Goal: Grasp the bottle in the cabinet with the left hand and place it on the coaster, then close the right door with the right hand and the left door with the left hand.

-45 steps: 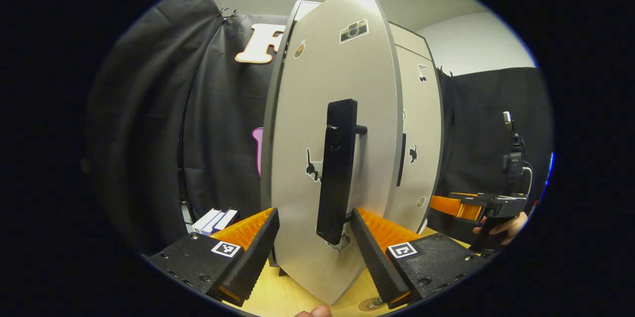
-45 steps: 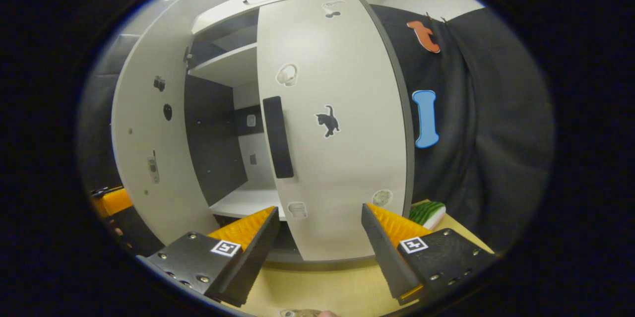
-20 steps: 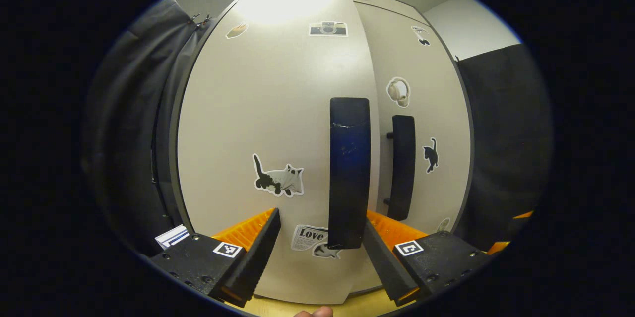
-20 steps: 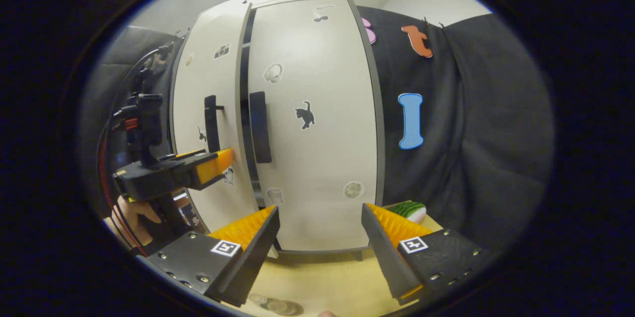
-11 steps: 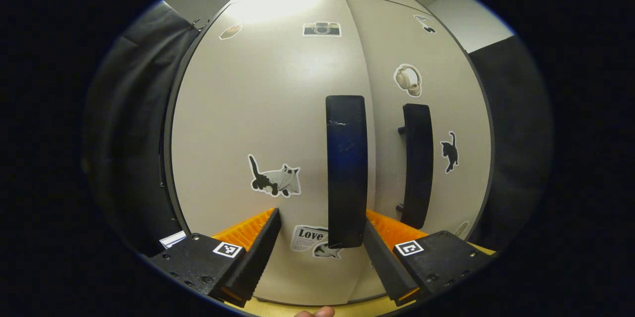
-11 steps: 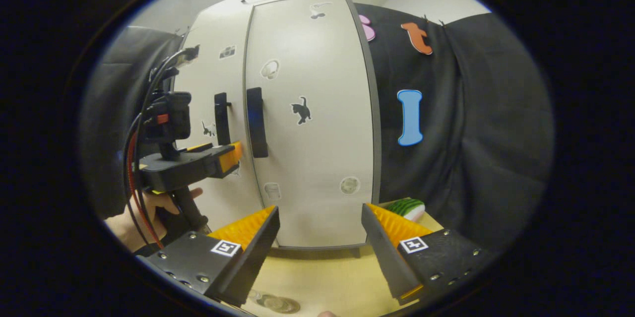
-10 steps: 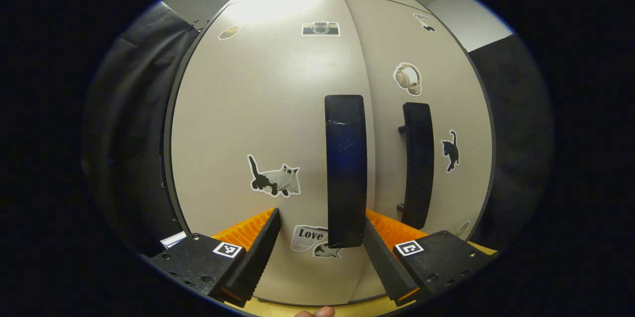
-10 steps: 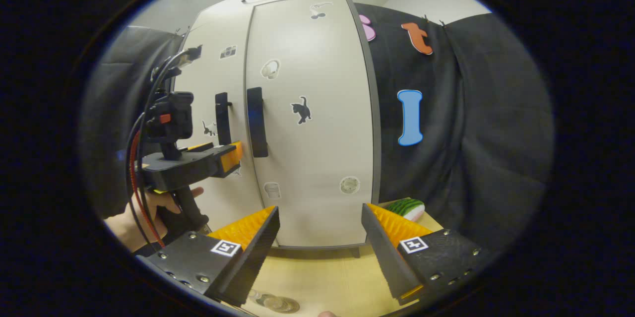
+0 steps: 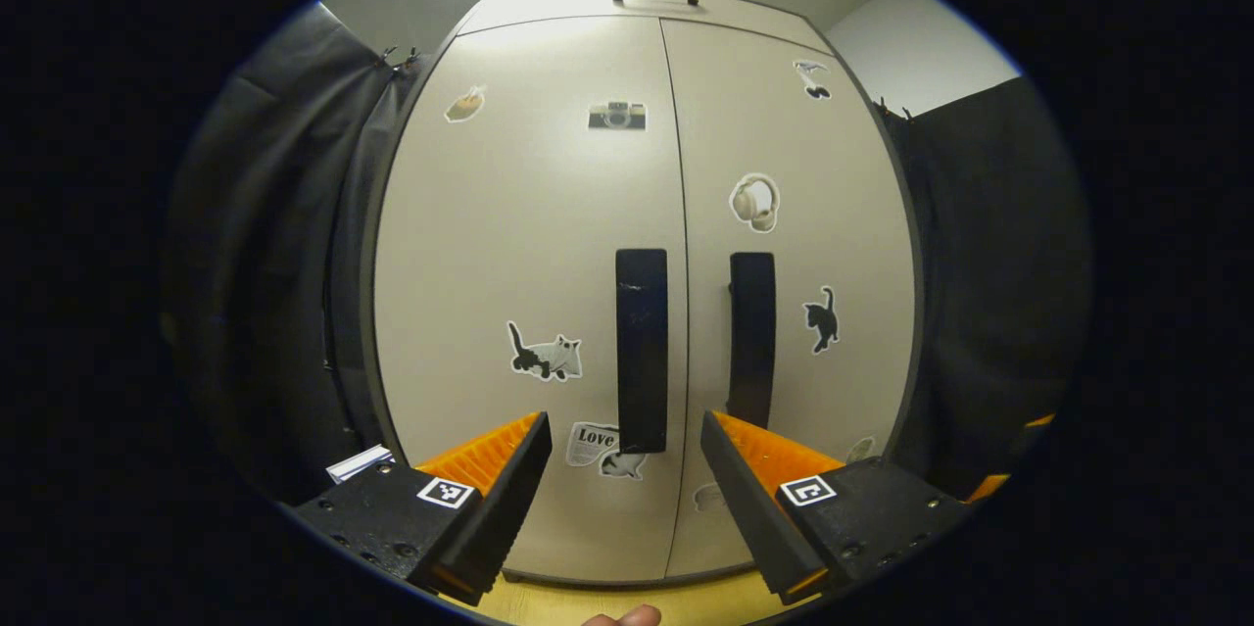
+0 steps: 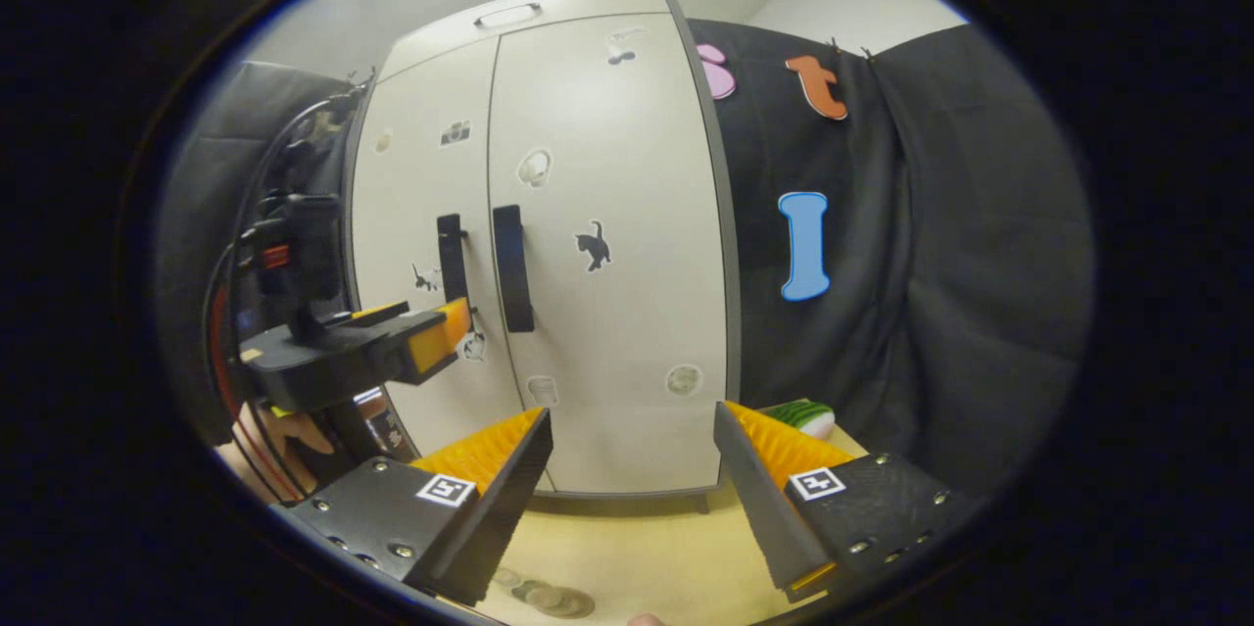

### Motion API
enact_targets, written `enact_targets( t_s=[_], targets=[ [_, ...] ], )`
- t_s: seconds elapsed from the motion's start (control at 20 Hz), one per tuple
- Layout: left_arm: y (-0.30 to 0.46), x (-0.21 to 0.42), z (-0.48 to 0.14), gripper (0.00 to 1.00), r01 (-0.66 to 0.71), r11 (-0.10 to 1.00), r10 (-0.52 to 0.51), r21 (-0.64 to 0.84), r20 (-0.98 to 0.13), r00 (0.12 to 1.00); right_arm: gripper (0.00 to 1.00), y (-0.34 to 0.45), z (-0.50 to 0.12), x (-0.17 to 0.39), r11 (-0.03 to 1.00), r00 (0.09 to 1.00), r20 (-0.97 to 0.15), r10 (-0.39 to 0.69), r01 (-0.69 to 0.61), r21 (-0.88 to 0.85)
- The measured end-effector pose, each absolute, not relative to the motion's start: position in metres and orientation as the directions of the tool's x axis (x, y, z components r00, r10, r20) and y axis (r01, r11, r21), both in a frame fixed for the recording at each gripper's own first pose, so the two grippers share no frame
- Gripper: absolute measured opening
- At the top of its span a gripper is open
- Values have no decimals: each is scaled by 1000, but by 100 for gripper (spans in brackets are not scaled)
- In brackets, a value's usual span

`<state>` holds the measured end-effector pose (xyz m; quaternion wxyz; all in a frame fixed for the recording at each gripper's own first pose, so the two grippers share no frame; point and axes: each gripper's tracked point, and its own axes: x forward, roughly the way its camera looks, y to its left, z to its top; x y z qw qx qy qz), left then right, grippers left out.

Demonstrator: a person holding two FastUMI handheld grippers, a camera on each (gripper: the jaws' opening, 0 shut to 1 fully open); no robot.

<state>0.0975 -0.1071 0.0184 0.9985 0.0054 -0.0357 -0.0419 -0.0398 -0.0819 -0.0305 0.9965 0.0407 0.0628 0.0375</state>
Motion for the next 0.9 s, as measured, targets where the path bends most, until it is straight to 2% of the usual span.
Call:
enact_targets(
  t_s=[0.5, 0.9],
  targets=[
    [-57, -1, 27, 96, 22, 1000, -22, -14, 45, 999, 100, -55, 3, -46, 994, 994, -70, 90, -85, 66],
    [-29, -22, 24, 96, -20, 999, 22, -43, 38, 999, 100, -29, 11, -51, 995, 994, -45, 95, -93, 43]
  ],
)
